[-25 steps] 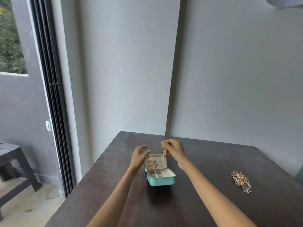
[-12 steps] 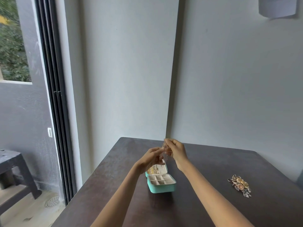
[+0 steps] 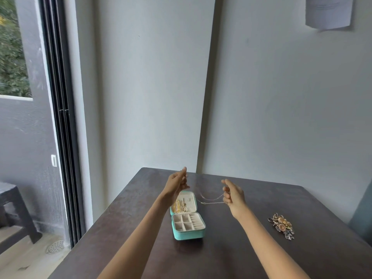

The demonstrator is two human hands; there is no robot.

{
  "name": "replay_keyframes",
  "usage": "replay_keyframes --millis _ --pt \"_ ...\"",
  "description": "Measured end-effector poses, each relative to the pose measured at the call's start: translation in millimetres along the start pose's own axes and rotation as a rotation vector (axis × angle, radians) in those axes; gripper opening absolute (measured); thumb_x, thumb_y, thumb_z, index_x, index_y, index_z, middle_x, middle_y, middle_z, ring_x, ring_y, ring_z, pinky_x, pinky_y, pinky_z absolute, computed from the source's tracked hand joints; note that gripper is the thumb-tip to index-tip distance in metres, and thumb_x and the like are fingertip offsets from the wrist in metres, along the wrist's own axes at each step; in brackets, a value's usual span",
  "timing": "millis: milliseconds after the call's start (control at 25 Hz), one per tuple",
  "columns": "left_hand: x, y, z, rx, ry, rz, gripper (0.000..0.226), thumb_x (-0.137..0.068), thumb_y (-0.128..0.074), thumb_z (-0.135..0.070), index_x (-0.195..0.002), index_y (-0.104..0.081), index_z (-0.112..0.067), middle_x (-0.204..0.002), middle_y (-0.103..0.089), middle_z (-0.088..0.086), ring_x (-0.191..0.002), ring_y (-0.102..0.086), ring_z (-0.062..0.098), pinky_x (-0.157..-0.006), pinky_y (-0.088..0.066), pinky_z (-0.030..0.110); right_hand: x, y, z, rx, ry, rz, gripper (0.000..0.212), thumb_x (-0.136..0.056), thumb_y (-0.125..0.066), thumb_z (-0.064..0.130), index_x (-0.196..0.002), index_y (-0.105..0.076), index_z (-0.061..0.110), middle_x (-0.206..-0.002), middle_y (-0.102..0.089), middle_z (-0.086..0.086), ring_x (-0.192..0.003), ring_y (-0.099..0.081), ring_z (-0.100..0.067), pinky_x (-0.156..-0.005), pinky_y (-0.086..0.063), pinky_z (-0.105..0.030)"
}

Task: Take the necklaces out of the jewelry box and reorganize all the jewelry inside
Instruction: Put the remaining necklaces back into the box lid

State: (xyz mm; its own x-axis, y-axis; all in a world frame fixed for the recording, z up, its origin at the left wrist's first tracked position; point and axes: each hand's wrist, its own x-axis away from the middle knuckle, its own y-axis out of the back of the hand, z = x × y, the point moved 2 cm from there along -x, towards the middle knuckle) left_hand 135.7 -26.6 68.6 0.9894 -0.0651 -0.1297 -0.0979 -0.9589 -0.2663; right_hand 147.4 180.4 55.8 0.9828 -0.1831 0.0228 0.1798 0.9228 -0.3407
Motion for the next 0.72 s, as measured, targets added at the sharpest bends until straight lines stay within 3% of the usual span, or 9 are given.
replay_keyframes --millis 80,240,400,520,640,720 --pt "-1 -8 -6 -0.016 -0.012 0.014 0.027 -0.096 -0.05 -0.032 -0.077 -0.059 -0.016 -0.051 -0.031 -0.007 -0.048 -0.029 0.008 -0.05 -0.038 0.018 2 11 -11 0.146 -0.043 -0.017 0.011 -0.093 -0.051 0.012 -0.089 -0.06 0.006 -0.066 -0.045 -0.002 -0.032 -0.03 0.0 -0.031 -0.019 -0.013" --pt "0 -31 -15 -0.199 -0.019 0.15 0.02 -0.097 -0.048 -0.026 -0.093 -0.065 -0.016 -0.053 -0.025 -0.009 -0.046 -0.022 0.005 -0.042 -0.02 0.014 11 19 -28 0.421 -0.123 0.068 0.012 -0.092 -0.053 0.017 -0.089 -0.062 0.008 -0.074 -0.05 -0.002 -0.045 -0.034 -0.006 -0.034 -0.023 -0.014" --pt "2 -57 -21 -0.308 0.018 0.285 0.021 -0.098 -0.047 -0.026 -0.089 -0.064 -0.018 -0.048 -0.028 -0.013 -0.043 -0.023 0.003 -0.043 -0.017 0.016 19 12 -18 0.278 -0.164 0.219 0.029 -0.093 -0.051 0.04 -0.108 -0.062 0.018 -0.091 -0.063 -0.004 -0.048 -0.037 -0.006 -0.037 -0.023 -0.015" --pt "1 -72 -21 -0.337 0.056 0.346 0.023 -0.099 -0.044 -0.026 -0.086 -0.061 -0.017 -0.047 -0.028 -0.013 -0.042 -0.022 0.004 -0.044 -0.016 0.017 21 7 2 0.193 -0.084 0.34 0.034 -0.094 -0.047 0.044 -0.112 -0.062 0.02 -0.084 -0.065 -0.003 -0.045 -0.033 -0.005 -0.037 -0.018 -0.015" --pt "1 -80 -20 -0.281 0.081 0.342 0.023 -0.099 -0.043 -0.026 -0.083 -0.056 -0.017 -0.046 -0.026 -0.012 -0.039 -0.02 0.003 -0.038 -0.014 0.014 23 6 17 0.277 0.058 0.308 0.027 -0.093 -0.052 0.033 -0.096 -0.066 0.009 -0.068 -0.052 0.001 -0.046 -0.035 -0.002 -0.041 -0.023 -0.015" --pt "2 -82 -19 -0.225 0.135 0.348 0.028 -0.099 -0.042 -0.031 -0.075 -0.049 -0.019 -0.046 -0.024 -0.011 -0.037 -0.017 0.003 -0.037 -0.011 0.015 22 7 21 0.339 0.112 0.262 0.026 -0.095 -0.048 0.029 -0.084 -0.064 0.013 -0.077 -0.058 0.003 -0.065 -0.049 -0.006 -0.056 -0.035 -0.019"
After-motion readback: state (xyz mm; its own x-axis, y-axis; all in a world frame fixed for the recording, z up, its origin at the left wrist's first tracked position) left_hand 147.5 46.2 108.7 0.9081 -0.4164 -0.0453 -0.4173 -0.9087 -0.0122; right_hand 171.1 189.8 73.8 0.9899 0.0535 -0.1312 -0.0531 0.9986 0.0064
